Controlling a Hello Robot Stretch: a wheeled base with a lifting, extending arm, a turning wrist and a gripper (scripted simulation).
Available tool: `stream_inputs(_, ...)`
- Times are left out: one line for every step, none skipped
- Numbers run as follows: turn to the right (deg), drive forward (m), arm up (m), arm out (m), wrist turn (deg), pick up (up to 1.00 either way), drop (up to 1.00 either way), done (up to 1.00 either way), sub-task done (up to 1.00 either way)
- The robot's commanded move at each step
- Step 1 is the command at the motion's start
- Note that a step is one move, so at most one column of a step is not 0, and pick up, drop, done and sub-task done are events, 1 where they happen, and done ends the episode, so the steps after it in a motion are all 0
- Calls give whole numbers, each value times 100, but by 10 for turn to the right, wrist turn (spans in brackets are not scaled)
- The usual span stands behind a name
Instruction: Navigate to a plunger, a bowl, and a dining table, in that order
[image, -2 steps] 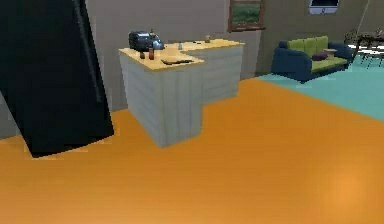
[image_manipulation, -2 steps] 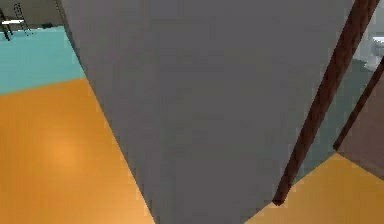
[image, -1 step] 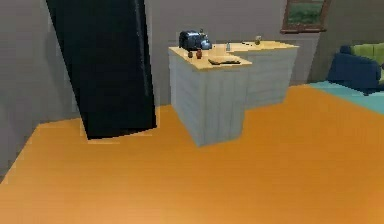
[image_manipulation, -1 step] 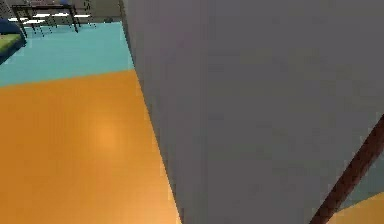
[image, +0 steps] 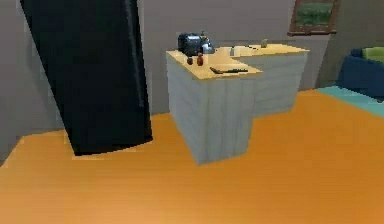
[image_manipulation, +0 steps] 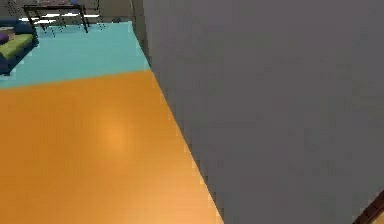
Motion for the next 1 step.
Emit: stream_inputs(450,0,0,0,0,0,0,0,0)
